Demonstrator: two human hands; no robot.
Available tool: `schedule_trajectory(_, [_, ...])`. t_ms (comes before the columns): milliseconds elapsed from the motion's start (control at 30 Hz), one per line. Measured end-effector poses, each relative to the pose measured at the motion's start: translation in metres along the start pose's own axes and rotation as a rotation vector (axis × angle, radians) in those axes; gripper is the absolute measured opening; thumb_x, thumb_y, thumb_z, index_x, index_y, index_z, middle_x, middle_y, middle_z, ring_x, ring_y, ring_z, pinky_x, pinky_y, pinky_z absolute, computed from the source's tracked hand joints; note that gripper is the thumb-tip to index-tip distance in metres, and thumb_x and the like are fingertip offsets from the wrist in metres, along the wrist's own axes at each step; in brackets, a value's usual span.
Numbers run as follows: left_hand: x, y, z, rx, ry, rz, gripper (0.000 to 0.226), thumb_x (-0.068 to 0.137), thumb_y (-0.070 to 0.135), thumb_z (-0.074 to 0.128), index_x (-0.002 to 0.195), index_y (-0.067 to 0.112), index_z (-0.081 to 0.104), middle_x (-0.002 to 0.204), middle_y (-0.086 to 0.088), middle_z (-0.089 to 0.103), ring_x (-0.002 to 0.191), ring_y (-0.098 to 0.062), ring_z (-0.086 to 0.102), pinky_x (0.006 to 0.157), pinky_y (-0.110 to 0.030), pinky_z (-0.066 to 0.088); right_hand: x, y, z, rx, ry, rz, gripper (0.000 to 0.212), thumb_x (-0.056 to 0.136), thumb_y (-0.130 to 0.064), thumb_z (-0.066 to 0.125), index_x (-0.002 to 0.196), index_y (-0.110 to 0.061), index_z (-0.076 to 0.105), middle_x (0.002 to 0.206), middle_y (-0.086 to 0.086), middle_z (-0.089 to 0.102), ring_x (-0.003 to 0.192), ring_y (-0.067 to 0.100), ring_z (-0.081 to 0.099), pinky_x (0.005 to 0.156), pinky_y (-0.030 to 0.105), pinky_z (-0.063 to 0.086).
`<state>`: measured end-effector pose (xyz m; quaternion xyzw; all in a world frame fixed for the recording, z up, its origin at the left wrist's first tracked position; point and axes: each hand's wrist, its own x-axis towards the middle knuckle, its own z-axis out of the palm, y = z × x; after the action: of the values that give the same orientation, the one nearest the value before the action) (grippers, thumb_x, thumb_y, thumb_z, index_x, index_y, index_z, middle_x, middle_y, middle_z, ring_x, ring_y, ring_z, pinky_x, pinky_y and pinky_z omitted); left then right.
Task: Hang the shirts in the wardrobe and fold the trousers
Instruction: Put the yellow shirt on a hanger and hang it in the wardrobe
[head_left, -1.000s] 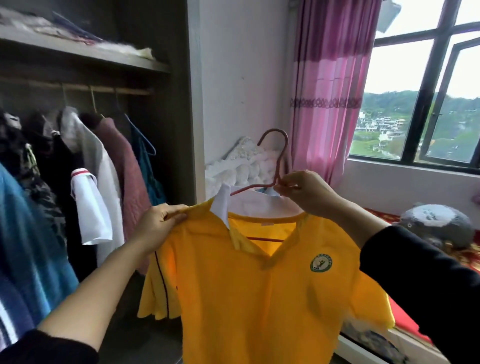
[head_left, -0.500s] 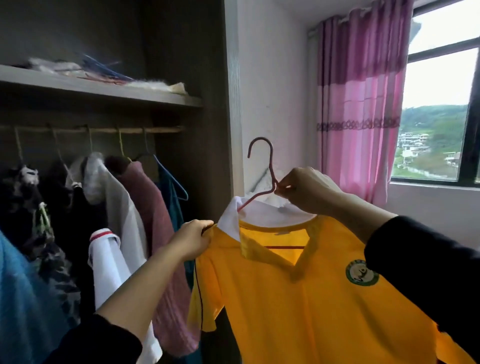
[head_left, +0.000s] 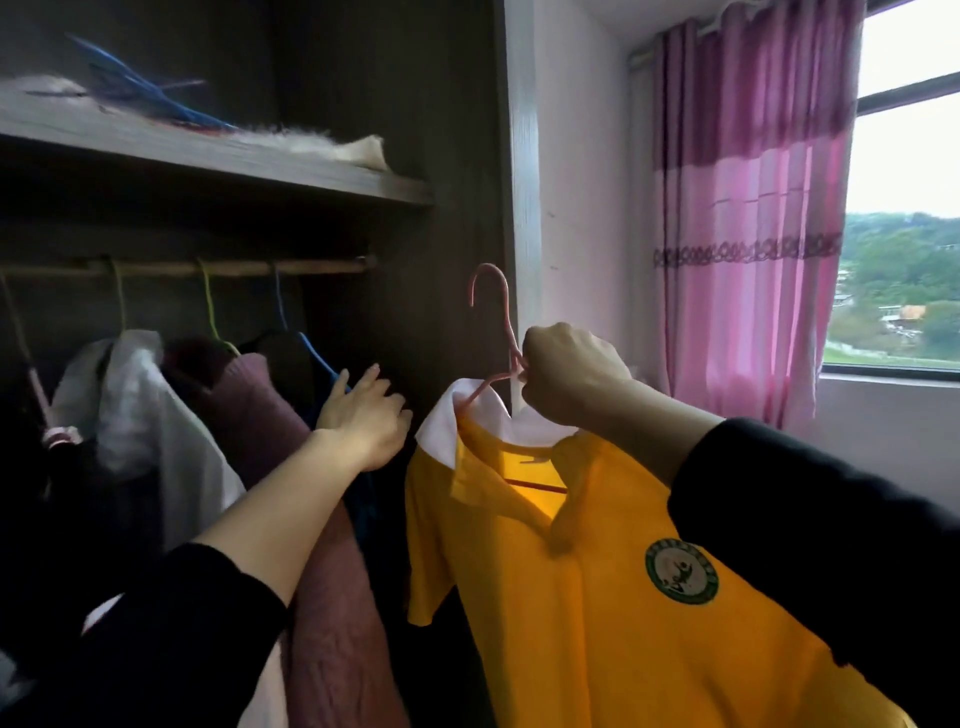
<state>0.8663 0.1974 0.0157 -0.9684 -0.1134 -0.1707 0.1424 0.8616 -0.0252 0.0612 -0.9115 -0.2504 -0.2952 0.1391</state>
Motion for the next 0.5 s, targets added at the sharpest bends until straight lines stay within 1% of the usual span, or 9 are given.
schedule_trajectory(67, [0.007,-0.014,0.005,0.066,-0.036,0.019,0.045,0.102,0.036,0.021,0.139,0.024,0.045,0.15,0.0,0.036,0.147,-0.019,0.004,0.118,-0.049,-0.001,0.017,-0.008,0.013,-0.02,0.016,-0.016,0.012,0.095,-0.011,0.054,0.103,-0.006,0.061,0.065,-0.001,0.043,0.055,0.011,0.046,0.048,0.018,0.036])
schedule_trajectory(100, [0.011,-0.023,0.007,0.073,-0.03,0.022,0.045,0.102,0.036,0.022,0.137,0.025,0.047,0.148,0.0,0.039,0.147,-0.019,0.007,0.117,-0.05,0.0,0.028,-0.013,0.02,-0.015,0.024,-0.026,0.012,0.095,-0.012,0.055,0.104,-0.006,0.061,0.066,-0.001,0.043,0.057,0.011,0.048,0.052,0.019,0.042])
schedule_trajectory(167, [0.02,-0.04,0.007,0.078,-0.013,0.016,0.045,0.101,0.038,0.023,0.134,0.024,0.052,0.147,-0.001,0.041,0.146,-0.019,0.01,0.116,-0.051,0.001,0.05,-0.024,0.032,-0.003,0.037,-0.053,0.014,0.095,-0.017,0.058,0.105,-0.008,0.062,0.067,-0.001,0.045,0.065,0.015,0.056,0.065,0.026,0.055])
schedule_trajectory(200, [0.025,-0.049,0.004,0.09,-0.016,0.007,0.045,0.101,0.039,0.025,0.133,0.023,0.053,0.147,-0.001,0.041,0.146,-0.02,0.01,0.116,-0.051,0.001,0.063,-0.03,0.037,0.003,0.042,-0.065,0.015,0.094,-0.018,0.059,0.105,-0.009,0.063,0.067,-0.001,0.046,0.069,0.016,0.059,0.07,0.029,0.057])
schedule_trajectory(267, [0.038,-0.066,-0.002,0.114,-0.05,-0.03,0.043,0.1,0.04,0.029,0.133,0.024,0.052,0.148,-0.001,0.04,0.146,-0.02,0.011,0.116,-0.052,0.001,0.089,-0.044,0.046,0.013,0.043,-0.09,0.015,0.094,-0.018,0.059,0.104,-0.009,0.063,0.068,-0.001,0.047,0.071,0.017,0.06,0.071,0.033,0.058])
schedule_trajectory(333, [0.051,-0.083,-0.006,0.129,-0.074,-0.071,0.043,0.099,0.041,0.031,0.134,0.025,0.052,0.149,-0.002,0.038,0.146,-0.021,0.01,0.115,-0.052,0.002,0.115,-0.059,0.053,0.035,0.017,-0.111,0.016,0.093,-0.015,0.057,0.106,-0.008,0.062,0.07,0.0,0.049,0.066,0.015,0.057,0.064,0.032,0.054])
schedule_trajectory(400, [0.063,-0.098,-0.009,0.129,-0.056,-0.118,0.044,0.099,0.041,0.033,0.138,0.027,0.046,0.154,-0.004,0.029,0.147,-0.021,0.007,0.116,-0.052,0.002,0.138,-0.075,0.059,0.044,-0.038,-0.135,0.02,0.092,-0.014,0.056,0.111,-0.008,0.059,0.074,0.002,0.05,0.066,0.015,0.054,0.061,0.03,0.047])
schedule_trajectory(433, [0.069,-0.105,-0.01,0.138,-0.04,-0.143,0.047,0.098,0.042,0.035,0.143,0.027,0.039,0.156,-0.005,0.022,0.147,-0.023,0.005,0.117,-0.051,0.003,0.15,-0.081,0.062,0.049,-0.063,-0.148,0.022,0.092,-0.015,0.056,0.113,-0.008,0.059,0.077,0.002,0.051,0.069,0.015,0.055,0.061,0.03,0.047])
schedule_trajectory(500, [0.081,-0.117,-0.014,0.154,0.004,-0.2,0.06,0.096,0.044,0.041,0.15,0.027,0.02,0.159,-0.009,0.007,0.146,-0.027,0.003,0.118,-0.049,0.004,0.173,-0.093,0.071,0.068,-0.108,-0.166,0.023,0.092,-0.018,0.056,0.113,-0.008,0.058,0.078,0.003,0.05,0.077,0.017,0.057,0.066,0.031,0.051])
